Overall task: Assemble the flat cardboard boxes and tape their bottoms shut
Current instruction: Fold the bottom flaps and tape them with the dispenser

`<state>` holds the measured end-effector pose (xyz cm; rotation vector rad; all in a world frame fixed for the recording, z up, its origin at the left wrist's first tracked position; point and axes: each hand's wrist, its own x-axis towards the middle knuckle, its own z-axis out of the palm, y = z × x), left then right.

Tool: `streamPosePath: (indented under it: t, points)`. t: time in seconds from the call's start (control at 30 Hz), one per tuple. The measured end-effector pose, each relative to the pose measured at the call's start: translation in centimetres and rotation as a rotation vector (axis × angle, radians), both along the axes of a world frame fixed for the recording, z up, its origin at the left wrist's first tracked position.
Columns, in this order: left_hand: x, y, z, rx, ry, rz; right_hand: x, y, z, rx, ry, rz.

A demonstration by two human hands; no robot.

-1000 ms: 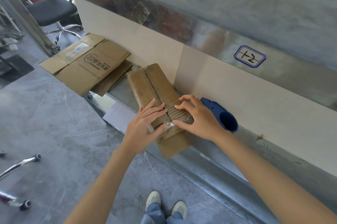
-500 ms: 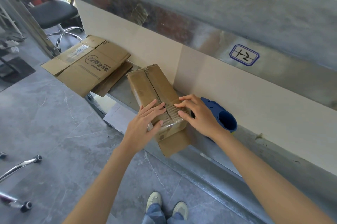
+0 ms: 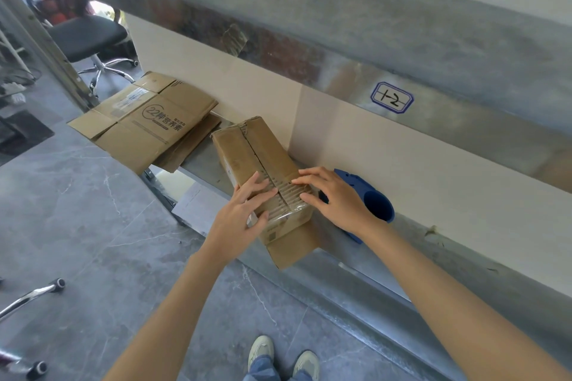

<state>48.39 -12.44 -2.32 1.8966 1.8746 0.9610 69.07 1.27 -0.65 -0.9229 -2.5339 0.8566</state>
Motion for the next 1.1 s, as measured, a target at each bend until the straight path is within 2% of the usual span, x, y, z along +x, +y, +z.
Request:
streamPosePath:
  t: [0.3, 0.63, 0.87, 1.1]
  points:
    - [-0.2, 0.0, -0.1, 0.022, -0.036, -0.017, 0.0, -0.4, 0.1, -0.025, -0.003, -0.026]
    - [0.0, 0.0, -0.4, 0.025, 0.005, 0.022, 0.0, -0.7, 0.0, 0.001, -0.034, -0.047]
    - [1.9, 0.5, -0.6, 0.050, -0.037, 0.196, -1.1, -1.3, 0.2, 0.013, -0.024, -0.114]
    - [2.7, 0.6, -0.2, 0.013, -0.094, 0.258, -1.4, -0.9, 0.8, -0.018, -0.052, -0.108]
